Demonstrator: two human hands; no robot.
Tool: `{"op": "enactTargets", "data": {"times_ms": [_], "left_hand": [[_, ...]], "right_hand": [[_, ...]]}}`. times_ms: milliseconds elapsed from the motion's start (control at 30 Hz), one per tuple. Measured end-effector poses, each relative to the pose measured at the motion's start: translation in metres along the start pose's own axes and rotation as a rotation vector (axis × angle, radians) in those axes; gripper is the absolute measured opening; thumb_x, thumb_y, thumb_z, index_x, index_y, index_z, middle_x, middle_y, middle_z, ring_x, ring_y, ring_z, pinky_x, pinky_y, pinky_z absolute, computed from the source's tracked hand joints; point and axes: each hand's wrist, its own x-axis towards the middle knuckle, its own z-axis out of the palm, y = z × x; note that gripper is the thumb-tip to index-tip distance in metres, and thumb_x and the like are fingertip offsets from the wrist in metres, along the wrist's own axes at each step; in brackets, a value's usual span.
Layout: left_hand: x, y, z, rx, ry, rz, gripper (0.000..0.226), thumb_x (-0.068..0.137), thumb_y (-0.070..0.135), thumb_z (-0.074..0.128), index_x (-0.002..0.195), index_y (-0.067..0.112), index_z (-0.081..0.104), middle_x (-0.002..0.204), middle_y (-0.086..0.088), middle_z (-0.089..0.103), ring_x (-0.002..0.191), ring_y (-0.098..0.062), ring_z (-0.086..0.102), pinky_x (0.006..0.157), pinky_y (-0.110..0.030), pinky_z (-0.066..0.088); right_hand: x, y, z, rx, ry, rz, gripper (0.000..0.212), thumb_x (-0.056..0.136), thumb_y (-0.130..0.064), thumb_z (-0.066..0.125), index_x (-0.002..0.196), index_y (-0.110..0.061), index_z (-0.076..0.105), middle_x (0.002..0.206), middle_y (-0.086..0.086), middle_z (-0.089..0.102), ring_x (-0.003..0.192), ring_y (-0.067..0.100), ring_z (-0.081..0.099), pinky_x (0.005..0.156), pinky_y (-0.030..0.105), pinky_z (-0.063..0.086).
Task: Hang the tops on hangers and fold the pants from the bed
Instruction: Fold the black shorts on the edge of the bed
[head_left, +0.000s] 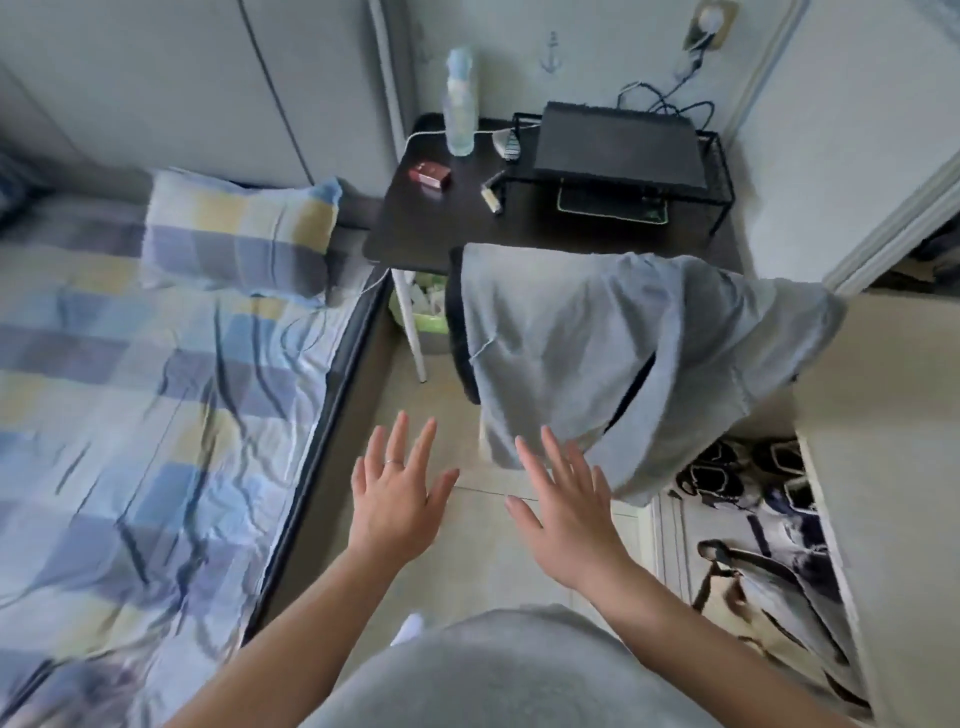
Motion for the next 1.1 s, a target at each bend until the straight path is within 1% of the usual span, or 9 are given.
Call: {"op": "enactTargets", "data": {"times_ms": [67,133,267,467,600,700,833,1000,1100], "left_hand": [[-0.021,-0.052,-0.013,-0.02,0.042,-0.089,0.069,0.095,0.069,0.023,0.157,0.044,0.009,0.168,0.004,0.0,0.154,-0.025,-0.005,0.123,-0.05,0.008],[-0.045,-0.106,-0.027,-0.032,0.064,-0.179,0.071,0.093,0.07,0.021,0.157,0.044,0.011,0.168,0.004,0.001,0.154,-0.026,-0.004,0.123,-0.049,0.008],[-0.098,-0.21,-0.046,-0.056,0.082,-0.326,0.069,0.093,0.072,0.017,0.156,0.047,0.004,0.168,0.008,-0.007,0.154,-0.024,-0.009,0.122,-0.05,0.004],[-0.179,-0.334,-0.067,-0.083,0.173,-0.564,0.069,0.094,0.073,0.017,0.156,0.047,0.002,0.168,0.009,-0.007,0.154,-0.023,-0.011,0.122,-0.049,0.003],[-0.222,-0.386,-0.071,-0.145,0.241,-0.783,0.068,0.095,0.071,0.023,0.157,0.046,0.006,0.168,0.006,-0.001,0.154,-0.024,-0.004,0.121,-0.048,0.007],[-0.248,-0.414,-0.069,-0.197,0.275,-0.909,0.068,0.095,0.07,0.025,0.157,0.043,0.011,0.168,0.005,0.001,0.154,-0.025,-0.003,0.12,-0.048,0.01],[-0.27,-0.442,-0.069,-0.255,0.311,-1.084,0.068,0.096,0.068,0.025,0.157,0.043,0.011,0.168,0.003,0.002,0.153,-0.027,-0.002,0.12,-0.052,0.01],[-0.289,-0.477,-0.082,-0.327,0.355,-1.26,0.065,0.098,0.065,0.028,0.157,0.042,0.013,0.168,0.004,0.0,0.153,-0.026,-0.003,0.12,-0.054,0.009],[-0.297,-0.5,-0.093,-0.338,0.396,-1.353,0.066,0.097,0.066,0.024,0.157,0.043,0.01,0.168,0.004,-0.001,0.153,-0.024,-0.006,0.121,-0.053,0.006]], "right_hand": [[0.007,-0.048,0.021,-0.036,-0.038,-0.079,0.066,0.1,-0.061,0.027,0.155,-0.045,-0.004,0.166,-0.012,-0.017,0.152,0.017,-0.014,0.122,0.051,0.0],[0.011,-0.098,0.042,-0.061,-0.079,-0.152,0.066,0.1,-0.061,0.029,0.156,-0.044,-0.002,0.166,-0.01,-0.015,0.153,0.019,-0.013,0.122,0.051,0.001],[0.012,-0.196,0.089,-0.097,-0.16,-0.294,0.067,0.1,-0.059,0.032,0.157,-0.043,0.0,0.167,-0.007,-0.012,0.154,0.022,-0.011,0.122,0.052,0.002],[0.009,-0.334,0.154,-0.155,-0.296,-0.55,0.065,0.101,-0.057,0.033,0.157,-0.042,0.003,0.167,-0.01,-0.013,0.153,0.019,-0.012,0.121,0.051,0.001],[0.01,-0.397,0.184,-0.264,-0.385,-0.724,0.065,0.101,-0.056,0.032,0.157,-0.043,0.001,0.167,-0.01,-0.013,0.152,0.016,-0.016,0.121,0.048,-0.004],[0.014,-0.439,0.206,-0.306,-0.446,-0.843,0.066,0.101,-0.056,0.032,0.157,-0.044,0.0,0.166,-0.011,-0.014,0.152,0.015,-0.017,0.12,0.048,-0.008],[0.026,-0.493,0.238,-0.341,-0.495,-1.005,0.066,0.1,-0.06,0.03,0.156,-0.045,-0.001,0.167,-0.011,-0.013,0.152,0.017,-0.014,0.12,0.05,-0.005],[0.047,-0.565,0.273,-0.367,-0.556,-1.158,0.066,0.098,-0.062,0.03,0.157,-0.043,0.007,0.168,-0.01,-0.005,0.153,0.02,-0.007,0.12,0.052,0.0],[0.057,-0.606,0.292,-0.366,-0.604,-1.228,0.07,0.091,-0.065,0.022,0.156,-0.044,0.007,0.168,-0.01,-0.004,0.153,0.019,-0.007,0.12,0.052,0.0]]}}
